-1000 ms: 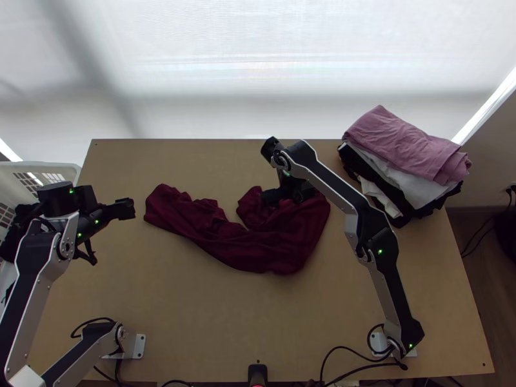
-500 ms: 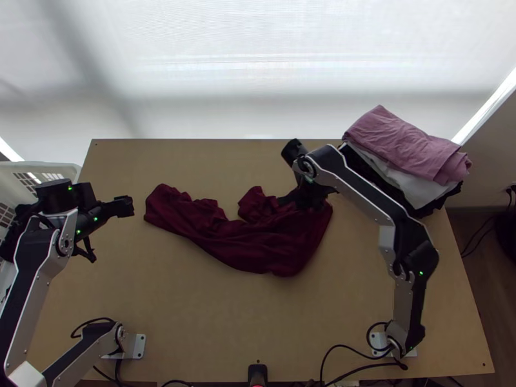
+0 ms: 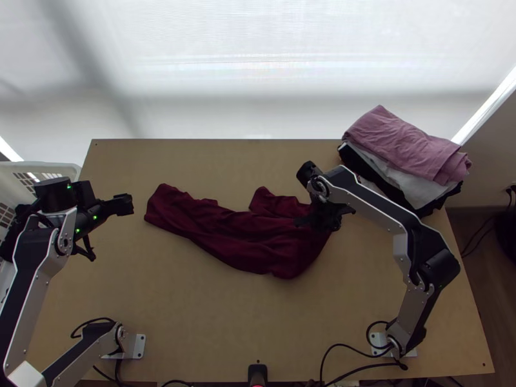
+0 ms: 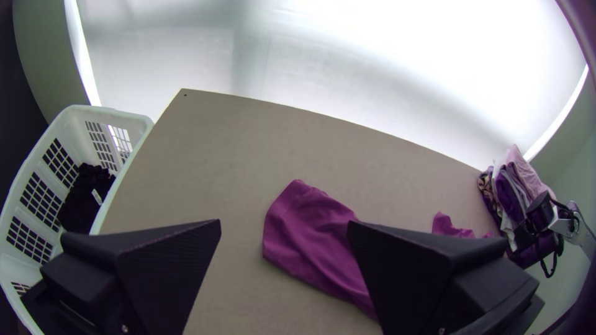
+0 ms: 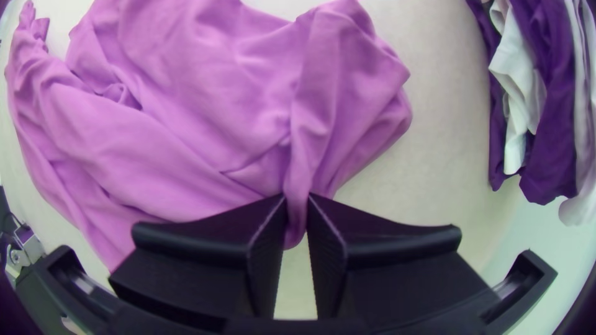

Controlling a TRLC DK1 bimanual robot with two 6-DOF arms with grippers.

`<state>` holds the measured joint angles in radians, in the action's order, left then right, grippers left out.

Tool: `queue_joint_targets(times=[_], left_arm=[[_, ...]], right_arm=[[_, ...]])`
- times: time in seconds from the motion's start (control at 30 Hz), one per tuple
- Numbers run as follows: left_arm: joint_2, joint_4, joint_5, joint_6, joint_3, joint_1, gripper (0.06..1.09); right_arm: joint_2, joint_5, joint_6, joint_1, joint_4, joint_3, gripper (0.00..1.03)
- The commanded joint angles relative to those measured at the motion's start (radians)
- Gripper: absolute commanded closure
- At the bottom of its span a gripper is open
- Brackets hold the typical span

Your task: Fold the t-shirt

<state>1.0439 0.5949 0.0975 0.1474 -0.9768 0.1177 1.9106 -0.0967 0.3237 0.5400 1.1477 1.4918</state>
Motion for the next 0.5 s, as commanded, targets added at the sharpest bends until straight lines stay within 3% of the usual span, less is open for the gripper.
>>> queue_joint_targets(times=[0.0, 0.17, 0.23, 0.3, 0.47], left_arm=[[0.008, -0.004, 0.008, -0.014, -0.031, -0.003, 0.10], [0.008, -0.004, 0.008, -0.016, -0.030, 0.000, 0.10], [0.008, -0.004, 0.010, -0.016, -0.031, -0.001, 0.10], [0.010, -0.006, 0.010, -0.014, -0.031, -0.003, 0.10], [0.015, -0.006, 0.010, -0.014, -0.037, -0.006, 0.10]], right_arm=[[-0.073, -0.011, -0.008, -0.009, 0.001, 0.027, 0.72], [-0.104, -0.012, -0.015, -0.017, 0.041, 0.145, 0.54], [-0.104, -0.012, -0.029, -0.020, 0.058, 0.196, 0.53], [-0.097, -0.014, -0.041, -0.026, 0.058, 0.234, 0.46], [-0.018, -0.014, -0.054, -0.046, 0.058, 0.303, 0.46]])
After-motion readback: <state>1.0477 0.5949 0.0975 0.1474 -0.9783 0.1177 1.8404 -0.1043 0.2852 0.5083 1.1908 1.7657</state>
